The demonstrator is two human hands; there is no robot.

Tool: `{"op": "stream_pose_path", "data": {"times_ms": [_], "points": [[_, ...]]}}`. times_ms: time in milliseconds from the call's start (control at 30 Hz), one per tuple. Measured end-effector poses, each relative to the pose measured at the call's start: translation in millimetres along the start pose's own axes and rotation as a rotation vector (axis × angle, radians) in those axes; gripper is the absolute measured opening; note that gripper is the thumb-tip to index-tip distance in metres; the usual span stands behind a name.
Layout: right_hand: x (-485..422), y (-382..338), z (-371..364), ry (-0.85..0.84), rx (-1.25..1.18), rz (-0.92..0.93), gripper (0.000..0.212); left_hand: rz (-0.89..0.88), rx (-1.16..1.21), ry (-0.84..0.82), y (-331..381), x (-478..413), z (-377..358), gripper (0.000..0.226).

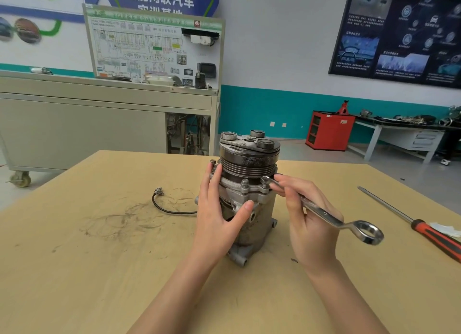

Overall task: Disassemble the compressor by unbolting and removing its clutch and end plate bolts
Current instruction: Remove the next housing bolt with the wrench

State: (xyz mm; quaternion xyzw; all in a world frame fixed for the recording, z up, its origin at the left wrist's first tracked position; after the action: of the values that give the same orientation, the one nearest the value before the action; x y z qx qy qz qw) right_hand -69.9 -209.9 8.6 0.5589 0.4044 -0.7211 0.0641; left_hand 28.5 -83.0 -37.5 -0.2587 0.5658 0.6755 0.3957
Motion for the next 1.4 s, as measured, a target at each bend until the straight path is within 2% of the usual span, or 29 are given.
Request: {"op": "stream_pose_path", "data": {"times_ms": [467,667,800,933,1133,1267,1333,1400], "points": [[5.9,0.2,-0.7,0.014,-0.053,-0.029,0.025,0.011,0.006,0.011,0.6,0.2,0.5,0.083],[-0.5,-3.9,-3.6,-0.018,0.109,0.131,0.051,0.018,0.001,0.009,-0.4,0.9,-0.7,0.083],[0.2,-0.2,-5.1,-0.025,0.048,0.131,0.043,0.022,0.002,0.009,-0.8,0.7,-0.5,0.084],[2.6,7.9,-4.5,0.022,-0.128,-0.026,0.025,0.019,0.001,0.003,-0.8,1.6,-0.4,0.083],[-5.9,24.0,-5.5,0.011,-0.412,-0.298,0.027,0.016,0.003,0.015,-1.2,1.1,-0.8,0.082],[-32.8,58.8,-8.3,-0.202,-0.759,-0.796,0.036,0.017,0.005,0.009,-1.5,1.2,-1.0,0.082],[-45.1,68.9,-14.8,-0.344,-0.854,-0.952,0.037,0.018,0.005,0.002,-1.9,1.6,-1.3,0.084],[-52.0,74.1,-21.1,-0.443,-0.884,-1.023,0.037,0.017,0.007,-0.006,-2.2,2.1,-1.2,0.085]]}}
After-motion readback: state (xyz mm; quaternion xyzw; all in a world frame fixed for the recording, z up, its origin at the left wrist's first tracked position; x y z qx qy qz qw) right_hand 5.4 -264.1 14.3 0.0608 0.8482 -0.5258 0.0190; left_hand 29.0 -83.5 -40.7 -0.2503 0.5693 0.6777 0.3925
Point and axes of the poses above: each hand's wrist, its own x-axis away from the middle knuckle, its own z-axis out of the back of the hand, y = z × x, the point moved 4 cm from there along -x, towards the middle knuckle, and after that the axes turned 14 degrees about -z, right-handed, at the moved point
